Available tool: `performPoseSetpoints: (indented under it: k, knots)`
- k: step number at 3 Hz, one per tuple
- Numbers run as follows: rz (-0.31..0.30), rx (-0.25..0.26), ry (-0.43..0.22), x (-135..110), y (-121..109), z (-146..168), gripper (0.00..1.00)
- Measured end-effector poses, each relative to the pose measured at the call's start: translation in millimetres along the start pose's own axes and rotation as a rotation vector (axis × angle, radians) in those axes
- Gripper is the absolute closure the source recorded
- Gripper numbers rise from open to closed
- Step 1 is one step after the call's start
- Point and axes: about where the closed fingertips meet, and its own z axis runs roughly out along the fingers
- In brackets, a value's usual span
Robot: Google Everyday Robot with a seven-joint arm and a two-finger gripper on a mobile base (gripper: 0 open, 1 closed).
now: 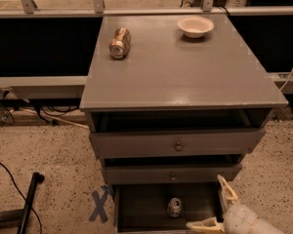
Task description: Pick 7up can from bottom drawer and place on counter
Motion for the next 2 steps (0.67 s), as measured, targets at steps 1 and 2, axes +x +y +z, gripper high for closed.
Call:
performPoseSetpoints:
  k: [1,2]
  knots:
    - [0.088,-0.01,-0.105,57,16,33,0.0]
    - [0.126,-0.019,-0.125,64,28,41,0.0]
